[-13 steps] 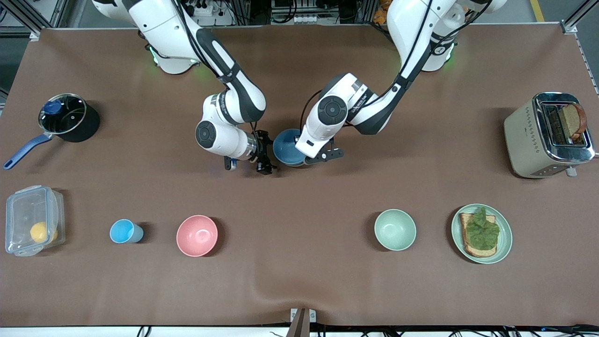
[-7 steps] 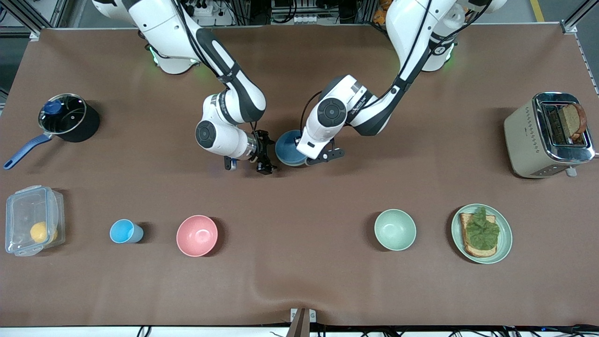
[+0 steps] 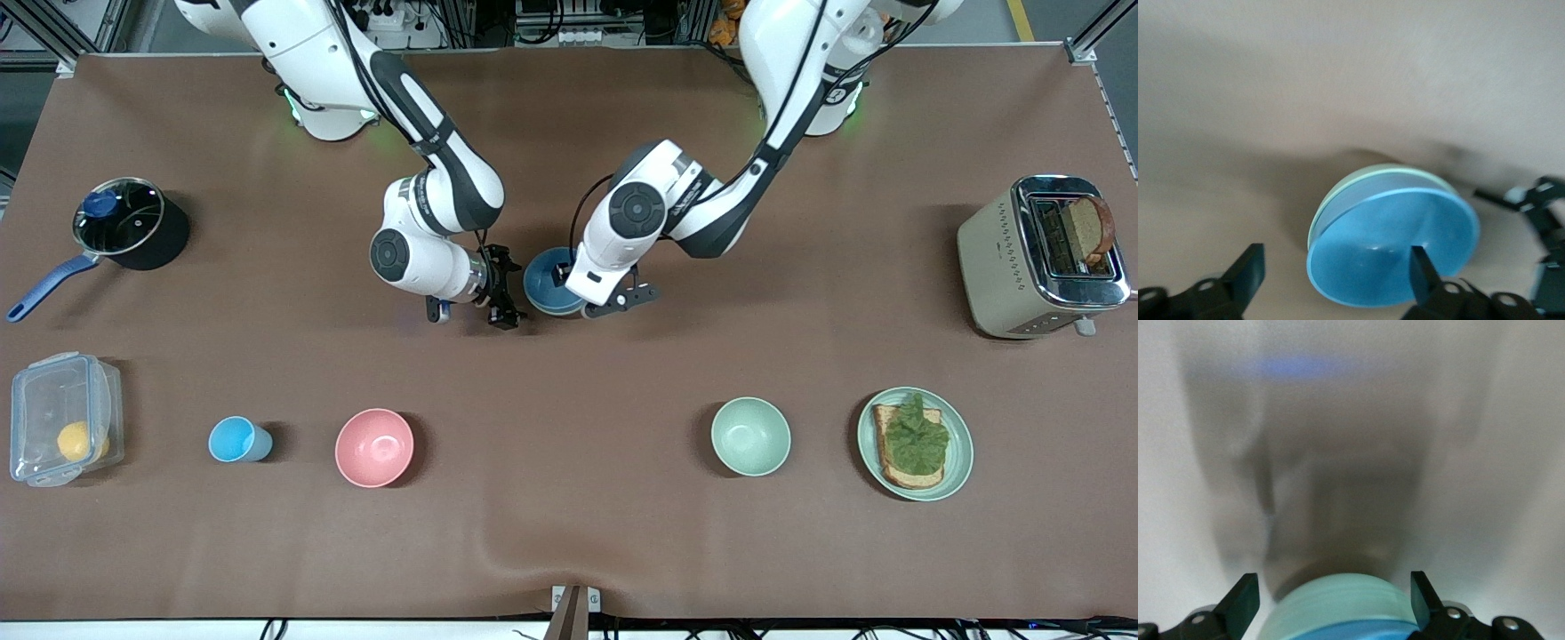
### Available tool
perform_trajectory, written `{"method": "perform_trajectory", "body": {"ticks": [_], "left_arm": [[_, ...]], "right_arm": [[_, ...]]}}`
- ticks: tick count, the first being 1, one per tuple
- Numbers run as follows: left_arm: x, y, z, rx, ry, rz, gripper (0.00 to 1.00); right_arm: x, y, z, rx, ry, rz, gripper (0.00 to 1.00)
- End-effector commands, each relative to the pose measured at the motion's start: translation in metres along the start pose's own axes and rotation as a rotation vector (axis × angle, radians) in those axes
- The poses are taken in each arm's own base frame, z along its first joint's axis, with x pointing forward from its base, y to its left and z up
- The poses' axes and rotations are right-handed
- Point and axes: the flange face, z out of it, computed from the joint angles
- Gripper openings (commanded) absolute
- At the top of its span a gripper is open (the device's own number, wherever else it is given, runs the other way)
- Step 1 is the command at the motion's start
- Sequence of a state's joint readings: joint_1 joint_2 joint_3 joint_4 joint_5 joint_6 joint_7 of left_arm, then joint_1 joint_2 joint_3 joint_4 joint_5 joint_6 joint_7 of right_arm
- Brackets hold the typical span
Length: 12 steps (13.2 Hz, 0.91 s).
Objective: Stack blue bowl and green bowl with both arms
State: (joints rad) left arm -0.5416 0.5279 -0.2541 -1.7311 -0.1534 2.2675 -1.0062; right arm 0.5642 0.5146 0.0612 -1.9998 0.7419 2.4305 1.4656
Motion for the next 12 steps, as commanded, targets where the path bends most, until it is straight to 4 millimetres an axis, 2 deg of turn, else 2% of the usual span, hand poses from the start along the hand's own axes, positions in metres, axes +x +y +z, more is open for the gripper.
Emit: {"method": "perform_trajectory", "body": {"ticks": [1,3,5,7,10,12], "left_arm": [[0.021,-0.026,-0.097,-0.03,0.061,-0.06,1.0],[0.042,-0.054,-0.153,-0.013,0.13,-0.077,1.0],[0.054,-0.077,-0.201,0.031,0.214,-0.08,1.0],[0.075,-0.107,-0.25,0.054,0.253,-0.131,1.0],[0.091,-0.138,-0.309,0.072,0.251,-0.124,1.0],[0.108,-0.167,-0.333,0.094,0.226,-0.119,1.0]], "right_arm": [[0.034,0.009,-0.038,-0.057,-0.02,-0.084,1.0],[0.063,0.011,-0.06,-0.118,-0.025,-0.172,1.0],[0.088,0.011,-0.088,-0.186,0.011,-0.21,1.0],[0.104,0.008,-0.127,-0.285,0.073,-0.251,1.0],[0.123,0.0,-0.176,-0.386,0.152,-0.309,1.0],[0.15,-0.002,-0.21,-0.424,0.148,-0.381,1.0]]}}
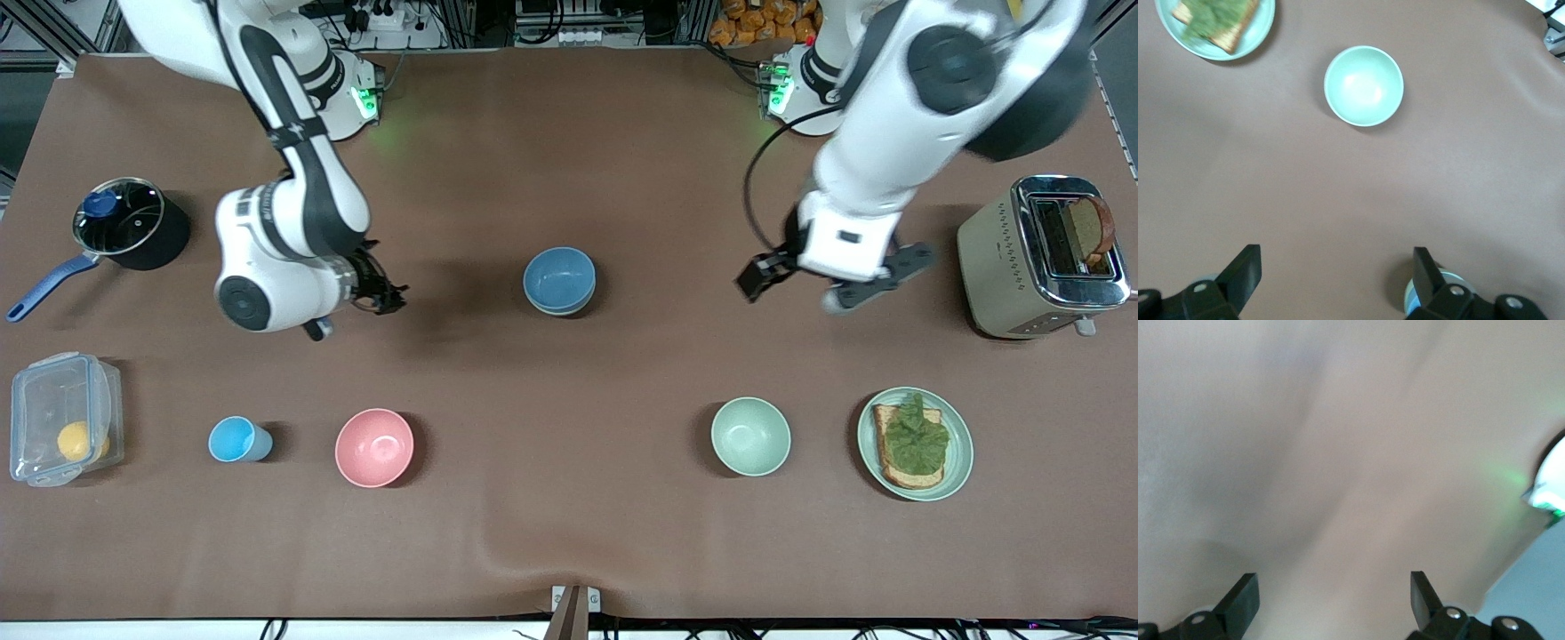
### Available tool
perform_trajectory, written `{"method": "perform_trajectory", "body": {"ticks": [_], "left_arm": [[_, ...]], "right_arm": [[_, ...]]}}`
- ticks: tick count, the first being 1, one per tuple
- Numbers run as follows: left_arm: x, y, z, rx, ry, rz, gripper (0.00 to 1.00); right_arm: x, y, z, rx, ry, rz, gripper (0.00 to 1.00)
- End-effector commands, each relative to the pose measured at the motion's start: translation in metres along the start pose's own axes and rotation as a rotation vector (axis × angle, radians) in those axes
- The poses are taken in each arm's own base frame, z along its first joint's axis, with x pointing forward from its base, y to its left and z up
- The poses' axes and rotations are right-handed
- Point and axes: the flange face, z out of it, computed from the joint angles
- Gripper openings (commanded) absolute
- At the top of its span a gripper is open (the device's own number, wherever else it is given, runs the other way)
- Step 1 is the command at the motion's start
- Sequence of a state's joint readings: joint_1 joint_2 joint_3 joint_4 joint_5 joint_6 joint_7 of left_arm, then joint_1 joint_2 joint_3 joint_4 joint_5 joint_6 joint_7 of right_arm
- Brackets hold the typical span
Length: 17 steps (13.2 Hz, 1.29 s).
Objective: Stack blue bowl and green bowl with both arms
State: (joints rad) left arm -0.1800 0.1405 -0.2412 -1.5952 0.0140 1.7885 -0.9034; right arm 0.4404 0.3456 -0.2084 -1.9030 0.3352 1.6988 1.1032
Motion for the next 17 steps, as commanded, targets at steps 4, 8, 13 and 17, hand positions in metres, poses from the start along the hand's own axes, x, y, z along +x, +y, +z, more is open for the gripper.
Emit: {"method": "perform_trajectory", "body": {"ticks": [4,8,13,17], "left_arm": [[0.057,-0.066,-0.045,0.01,-0.016,0.147,1.0],[0.08,-0.111,-0.065,0.033,-0.017,0.288,1.0],[0.089,-0.144,-0.083,0.043,0.0,0.368,1.0],[0.081,-0.151,-0.084,0.072,-0.044,0.368,1.0]], "right_arm": [[0.07,0.063,-0.089,-0.008,0.105,-0.409,1.0],[0.14,0.118,-0.154,0.062,0.191,-0.821,1.0],[0.138,0.159,-0.21,0.149,0.348,-0.944,1.0],[0.095,0.17,-0.238,0.153,0.444,-0.995,1.0]]}}
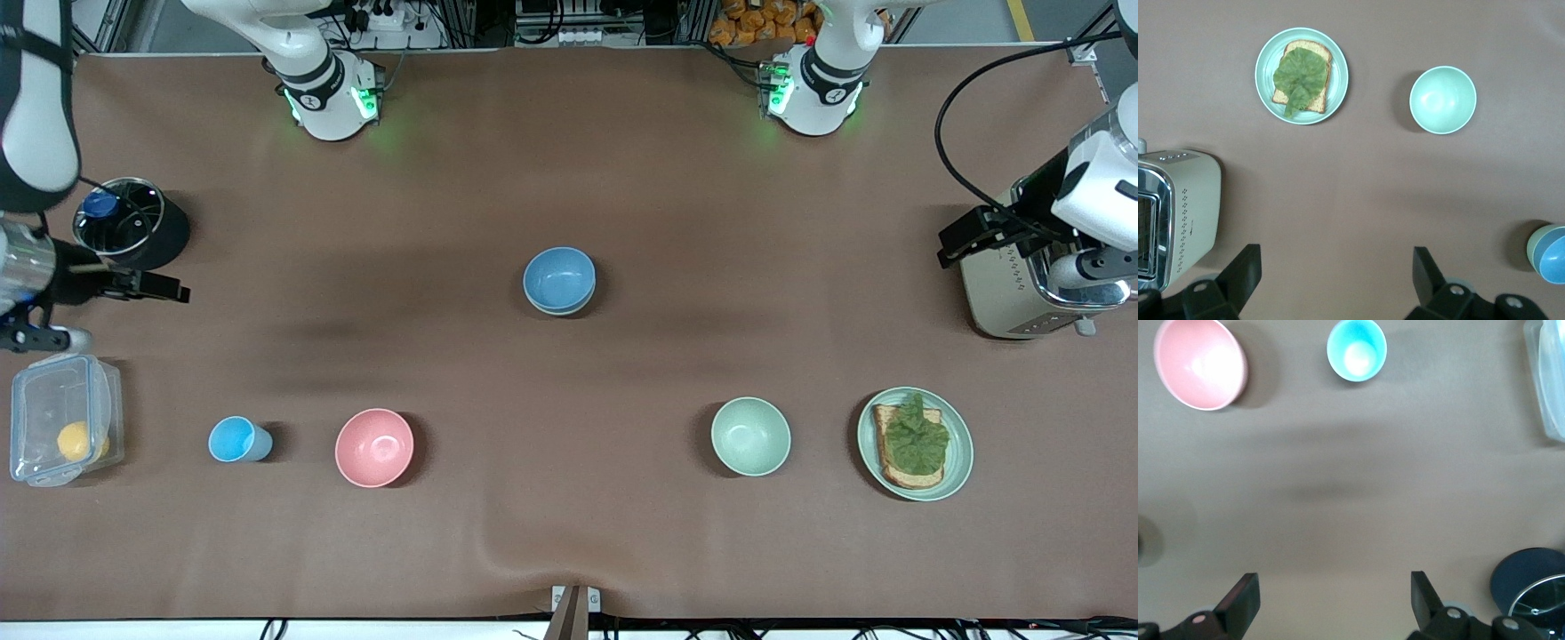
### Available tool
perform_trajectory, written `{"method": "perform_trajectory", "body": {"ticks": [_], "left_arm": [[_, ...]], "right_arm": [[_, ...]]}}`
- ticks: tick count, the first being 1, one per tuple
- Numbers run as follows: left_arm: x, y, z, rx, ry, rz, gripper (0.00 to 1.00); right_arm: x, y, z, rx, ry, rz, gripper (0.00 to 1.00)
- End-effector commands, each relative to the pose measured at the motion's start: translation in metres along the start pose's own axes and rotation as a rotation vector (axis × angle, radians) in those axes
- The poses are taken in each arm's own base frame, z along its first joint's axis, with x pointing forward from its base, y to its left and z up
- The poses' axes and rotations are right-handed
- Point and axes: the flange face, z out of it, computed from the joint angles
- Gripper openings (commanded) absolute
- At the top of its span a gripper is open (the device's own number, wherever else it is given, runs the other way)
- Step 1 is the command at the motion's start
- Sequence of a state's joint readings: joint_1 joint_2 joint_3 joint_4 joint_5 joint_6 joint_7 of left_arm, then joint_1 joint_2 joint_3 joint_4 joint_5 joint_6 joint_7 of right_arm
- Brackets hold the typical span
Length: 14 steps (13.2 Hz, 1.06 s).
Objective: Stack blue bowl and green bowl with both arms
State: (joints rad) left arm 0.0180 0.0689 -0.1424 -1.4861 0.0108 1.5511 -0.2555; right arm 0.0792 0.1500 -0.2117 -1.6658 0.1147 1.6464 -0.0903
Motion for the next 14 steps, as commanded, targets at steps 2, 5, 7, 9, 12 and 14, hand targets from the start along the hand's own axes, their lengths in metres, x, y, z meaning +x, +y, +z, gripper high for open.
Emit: {"method": "perform_trajectory", "body": {"ticks": [2,5,7,9,12,14], "left_arm": [[-0.015,-0.005,-0.009,0.024,-0.027,0.047,1.0],[-0.02,-0.005,-0.015,0.022,-0.021,0.061,1.0],[-0.021,-0.006,-0.018,0.022,-0.018,0.061,1.0],[-0.024,-0.006,-0.02,0.023,-0.017,0.061,1.0],[-0.026,-0.005,-0.021,0.025,-0.024,0.065,1.0],[-0.027,-0.004,-0.022,0.025,-0.021,0.069,1.0]], "right_arm": [[-0.029,-0.021,-0.02,-0.05,0.141,-0.07,1.0],[-0.032,-0.019,-0.031,-0.07,0.217,-0.113,1.0],[-0.031,-0.018,-0.036,-0.087,0.222,-0.163,1.0],[-0.029,-0.021,-0.038,-0.088,0.228,-0.162,1.0],[-0.028,-0.033,-0.039,-0.089,0.23,-0.179,1.0],[-0.028,-0.035,-0.043,-0.09,0.234,-0.182,1.0]]}}
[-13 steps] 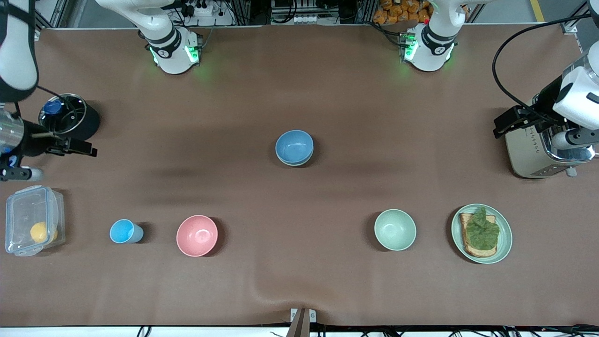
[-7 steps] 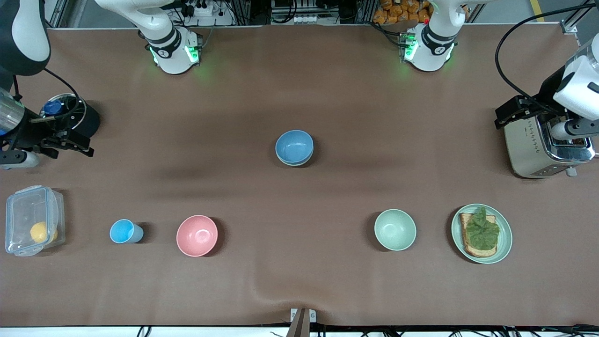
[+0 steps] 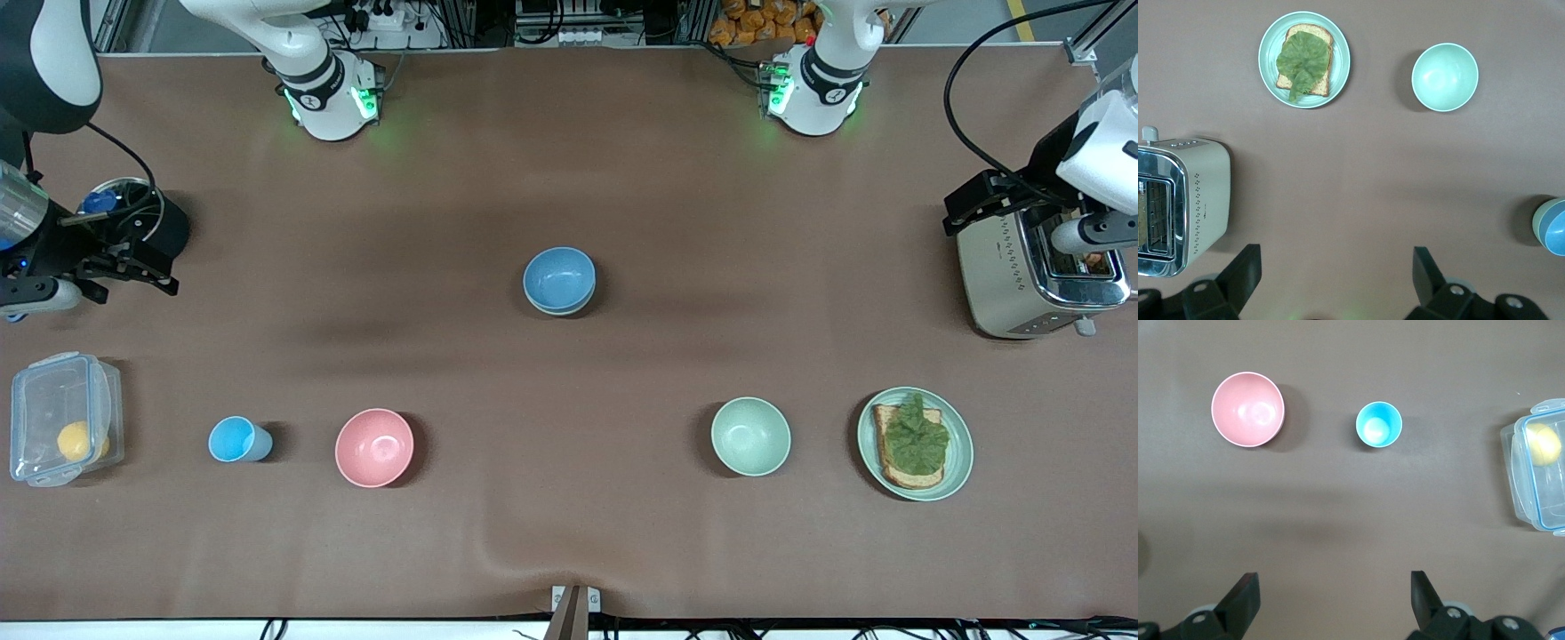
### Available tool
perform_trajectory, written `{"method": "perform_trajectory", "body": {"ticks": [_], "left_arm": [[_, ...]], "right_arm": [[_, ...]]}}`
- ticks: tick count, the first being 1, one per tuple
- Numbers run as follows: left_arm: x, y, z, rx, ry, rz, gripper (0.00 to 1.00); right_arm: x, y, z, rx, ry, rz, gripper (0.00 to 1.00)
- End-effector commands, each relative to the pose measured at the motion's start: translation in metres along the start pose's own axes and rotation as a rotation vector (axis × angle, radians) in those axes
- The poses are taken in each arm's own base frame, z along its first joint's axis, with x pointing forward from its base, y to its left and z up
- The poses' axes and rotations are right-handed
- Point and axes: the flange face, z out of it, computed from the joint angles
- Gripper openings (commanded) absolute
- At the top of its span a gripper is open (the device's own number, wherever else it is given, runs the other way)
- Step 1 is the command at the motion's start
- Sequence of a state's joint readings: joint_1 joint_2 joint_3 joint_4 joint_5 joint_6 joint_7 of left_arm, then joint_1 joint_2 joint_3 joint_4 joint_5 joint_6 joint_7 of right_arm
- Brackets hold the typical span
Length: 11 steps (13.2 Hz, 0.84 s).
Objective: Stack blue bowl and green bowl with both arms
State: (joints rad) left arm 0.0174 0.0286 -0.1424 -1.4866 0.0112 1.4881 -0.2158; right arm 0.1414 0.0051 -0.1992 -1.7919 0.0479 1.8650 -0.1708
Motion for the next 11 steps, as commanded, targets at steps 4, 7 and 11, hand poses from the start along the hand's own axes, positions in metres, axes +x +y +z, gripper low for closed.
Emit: {"method": "perform_trajectory", "body": {"ticks": [4,7,11], "left_arm": [[-0.008,0.0,-0.007,0.012,0.005,0.027,1.0],[-0.008,0.0,-0.007,0.012,0.005,0.016,1.0],[-0.008,0.001,-0.006,0.013,0.004,0.016,1.0]], "right_arm": [[0.001,-0.034,-0.014,-0.027,0.023,-0.03,1.0],[0.002,-0.032,-0.014,-0.027,0.026,-0.024,1.0],[0.001,-0.031,-0.014,-0.027,0.026,-0.024,1.0]]}}
